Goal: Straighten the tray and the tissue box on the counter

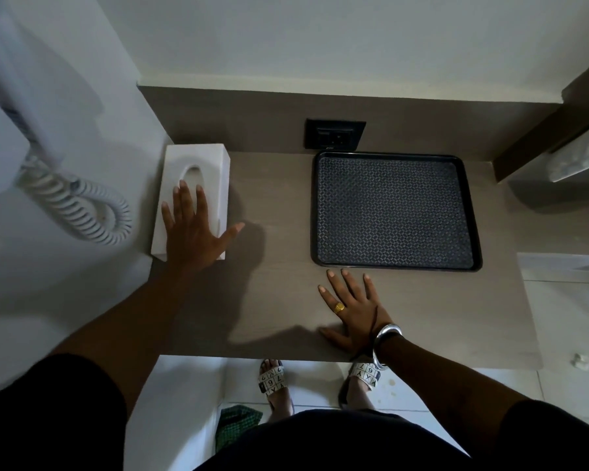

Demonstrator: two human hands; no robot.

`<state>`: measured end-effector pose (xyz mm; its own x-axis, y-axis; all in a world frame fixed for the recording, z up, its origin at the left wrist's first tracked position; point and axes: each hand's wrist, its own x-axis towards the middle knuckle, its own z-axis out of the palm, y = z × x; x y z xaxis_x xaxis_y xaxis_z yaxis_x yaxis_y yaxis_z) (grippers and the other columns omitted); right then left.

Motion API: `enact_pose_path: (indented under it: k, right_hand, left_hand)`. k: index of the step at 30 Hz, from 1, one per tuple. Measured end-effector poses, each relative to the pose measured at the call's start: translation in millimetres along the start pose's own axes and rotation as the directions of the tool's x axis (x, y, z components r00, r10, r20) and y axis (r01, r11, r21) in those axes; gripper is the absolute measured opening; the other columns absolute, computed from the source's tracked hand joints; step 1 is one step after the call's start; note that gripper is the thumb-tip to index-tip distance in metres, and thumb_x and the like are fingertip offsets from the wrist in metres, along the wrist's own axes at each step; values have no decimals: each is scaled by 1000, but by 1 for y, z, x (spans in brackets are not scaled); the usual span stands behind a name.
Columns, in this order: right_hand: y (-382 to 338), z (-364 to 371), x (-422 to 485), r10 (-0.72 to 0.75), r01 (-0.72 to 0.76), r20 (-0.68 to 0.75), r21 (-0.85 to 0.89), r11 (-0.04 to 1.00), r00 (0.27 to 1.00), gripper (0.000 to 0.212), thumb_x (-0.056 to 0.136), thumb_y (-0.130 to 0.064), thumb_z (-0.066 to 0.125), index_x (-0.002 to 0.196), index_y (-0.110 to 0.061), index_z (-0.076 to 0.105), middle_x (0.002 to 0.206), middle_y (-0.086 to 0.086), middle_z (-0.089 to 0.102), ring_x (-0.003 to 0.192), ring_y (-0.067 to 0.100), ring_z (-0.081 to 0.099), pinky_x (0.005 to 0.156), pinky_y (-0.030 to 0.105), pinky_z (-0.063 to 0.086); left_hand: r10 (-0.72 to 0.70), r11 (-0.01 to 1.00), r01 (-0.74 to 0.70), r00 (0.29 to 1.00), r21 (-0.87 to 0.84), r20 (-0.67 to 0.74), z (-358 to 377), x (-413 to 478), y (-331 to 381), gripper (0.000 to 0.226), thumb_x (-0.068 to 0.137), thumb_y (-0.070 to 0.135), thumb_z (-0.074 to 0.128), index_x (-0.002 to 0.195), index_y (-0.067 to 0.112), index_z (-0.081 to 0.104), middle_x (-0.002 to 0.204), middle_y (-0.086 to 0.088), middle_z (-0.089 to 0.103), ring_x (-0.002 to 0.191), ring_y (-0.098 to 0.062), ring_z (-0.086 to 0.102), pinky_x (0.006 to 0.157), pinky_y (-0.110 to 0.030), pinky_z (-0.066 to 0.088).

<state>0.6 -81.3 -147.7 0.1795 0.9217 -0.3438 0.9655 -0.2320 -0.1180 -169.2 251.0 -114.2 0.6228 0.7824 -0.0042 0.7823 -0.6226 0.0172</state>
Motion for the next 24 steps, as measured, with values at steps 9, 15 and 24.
enact_pose_path:
  k: [9, 15, 24]
  right_hand:
    - [0, -2, 0, 8, -7, 22, -7, 1000, 1000, 87, 83, -76, 37, 153, -23, 35, 161, 14, 32, 146, 41, 32, 111, 69, 16]
    - [0, -3, 1, 15, -14, 62, -6, 1000, 998, 88, 82, -77, 40, 153, -25, 33, 161, 12, 31, 146, 39, 31, 112, 67, 12]
    - [-15, -22, -12, 77, -78, 11, 116, 990, 997, 82, 89, -74, 34, 153, -23, 36, 164, 12, 23, 151, 36, 21, 119, 62, 15]
  left_hand:
    - [-3, 1000, 3, 1000, 10, 17, -1, 31, -17, 106, 78, 87, 17, 157, 17, 7, 165, -18, 10, 152, -38, 15, 115, -42, -21]
    - [20, 999, -21, 999, 35, 46, 0, 33, -21, 104, 80, 85, 19, 157, 17, 8, 164, -18, 13, 151, -39, 18, 116, -39, -25]
    - [108, 993, -102, 989, 59, -105, -27, 23, -8, 94, 89, 72, 33, 152, 2, 31, 160, -23, 27, 148, -40, 28, 121, -55, 14]
